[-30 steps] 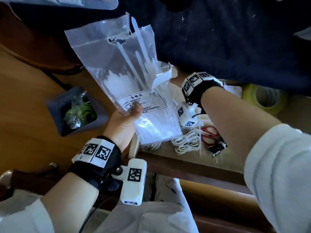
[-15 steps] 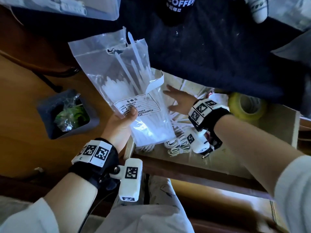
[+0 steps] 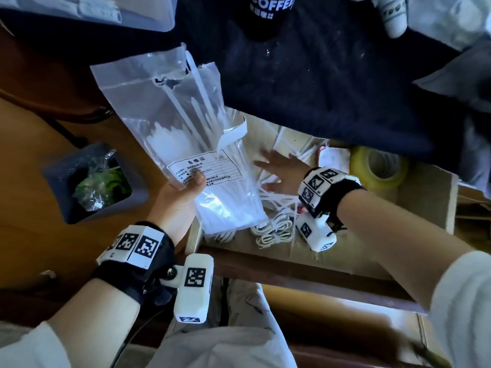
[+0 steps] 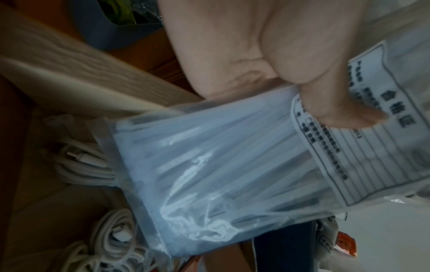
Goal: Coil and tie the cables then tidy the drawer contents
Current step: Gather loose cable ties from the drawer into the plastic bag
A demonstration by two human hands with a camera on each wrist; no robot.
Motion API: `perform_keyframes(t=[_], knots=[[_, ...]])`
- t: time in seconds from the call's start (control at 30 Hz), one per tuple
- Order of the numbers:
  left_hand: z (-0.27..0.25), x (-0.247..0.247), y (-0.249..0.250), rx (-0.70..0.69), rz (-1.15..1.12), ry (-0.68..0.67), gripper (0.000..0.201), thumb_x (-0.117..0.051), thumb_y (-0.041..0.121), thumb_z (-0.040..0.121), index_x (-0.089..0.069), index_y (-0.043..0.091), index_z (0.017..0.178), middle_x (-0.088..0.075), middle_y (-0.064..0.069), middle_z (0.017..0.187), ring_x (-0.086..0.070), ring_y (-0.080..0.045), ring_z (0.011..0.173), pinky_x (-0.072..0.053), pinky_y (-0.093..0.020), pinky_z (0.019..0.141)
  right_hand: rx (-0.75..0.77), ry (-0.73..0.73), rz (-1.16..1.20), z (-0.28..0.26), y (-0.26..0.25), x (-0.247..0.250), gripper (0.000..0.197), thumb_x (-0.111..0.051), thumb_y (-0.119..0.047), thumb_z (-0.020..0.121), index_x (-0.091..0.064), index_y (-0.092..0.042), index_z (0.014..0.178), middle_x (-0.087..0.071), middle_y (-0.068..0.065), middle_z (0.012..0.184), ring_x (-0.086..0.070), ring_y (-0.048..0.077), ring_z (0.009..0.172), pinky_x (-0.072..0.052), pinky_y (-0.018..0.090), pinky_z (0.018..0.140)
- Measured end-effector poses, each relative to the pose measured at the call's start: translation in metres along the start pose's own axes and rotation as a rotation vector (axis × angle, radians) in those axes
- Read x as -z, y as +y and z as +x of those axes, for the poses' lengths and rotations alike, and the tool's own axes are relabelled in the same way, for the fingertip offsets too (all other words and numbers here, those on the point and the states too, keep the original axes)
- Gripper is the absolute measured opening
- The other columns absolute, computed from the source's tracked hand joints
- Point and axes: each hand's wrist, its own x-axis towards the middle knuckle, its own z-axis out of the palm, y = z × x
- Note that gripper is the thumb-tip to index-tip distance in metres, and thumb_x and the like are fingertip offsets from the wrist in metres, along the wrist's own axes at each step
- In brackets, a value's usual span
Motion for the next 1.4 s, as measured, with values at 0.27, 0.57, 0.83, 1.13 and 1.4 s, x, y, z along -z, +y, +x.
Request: perform_keyframes(t=[0.27,0.57,0.83,1.13,1.4], knots=[[0.002,-0.001,-0.001,0.006,-0.029,0.032,0.050,-0.090,0.055,0.015,-0.070,0.024,0.048,-0.061,0.020,0.058,-0.058,0.012,0.063,-0.043,-0.003,0.061,-0.397,0.266,0.633,0.062,0.037,0.045,0.054,-0.039,-0.030,0.100,-0.023,-0.008,0.147,-0.021,0.005,0.154,-0.017,0.022,0.142,-0.010,0.026,0.110],[0.000,0.000,0.001,0.028,-0.034,0.035,0.055,-0.088,0.062,0.013,-0.066,0.023,0.044,-0.057,0.022,0.056,-0.056,0.012,0.062,-0.040,-0.010,0.070,0.147,0.037,0.368,-0.008,-0.002,-0.062,0.088,-0.035,-0.067,0.084,-0.030,-0.001,0.142,-0.012,0.022,0.152,-0.001,0.037,0.142,0.003,0.022,0.116],[0.006,0.005,-0.006,-0.047,-0.040,-0.053,0.058,-0.090,0.055,0.033,-0.066,0.019,0.073,-0.060,0.004,0.081,-0.060,-0.003,0.083,-0.046,-0.019,0.092,-0.112,0.293,0.236,0.035,0.029,0.000,0.069,-0.052,-0.036,0.092,-0.011,-0.036,0.148,0.007,0.000,0.158,0.007,0.020,0.146,-0.005,0.042,0.118],[0.002,-0.009,-0.009,-0.177,-0.038,0.034,0.034,-0.078,0.028,0.057,-0.065,0.014,0.086,-0.070,0.009,0.079,-0.066,-0.002,0.083,-0.052,-0.017,0.079,-0.132,0.201,0.039,0.011,0.025,-0.045,0.076,-0.050,-0.037,0.093,0.001,-0.029,0.149,0.013,0.005,0.157,0.009,0.017,0.145,-0.008,0.039,0.119],[-0.002,-0.031,-0.011,-0.216,-0.018,0.211,0.078,-0.084,0.058,0.051,-0.064,0.009,0.109,-0.068,0.000,0.113,-0.059,-0.016,0.114,-0.035,-0.036,0.109,-0.321,0.173,0.193,-0.018,0.011,-0.030,0.071,-0.051,-0.032,0.094,-0.009,-0.016,0.150,-0.002,0.011,0.158,-0.005,0.023,0.146,-0.009,0.032,0.116]])
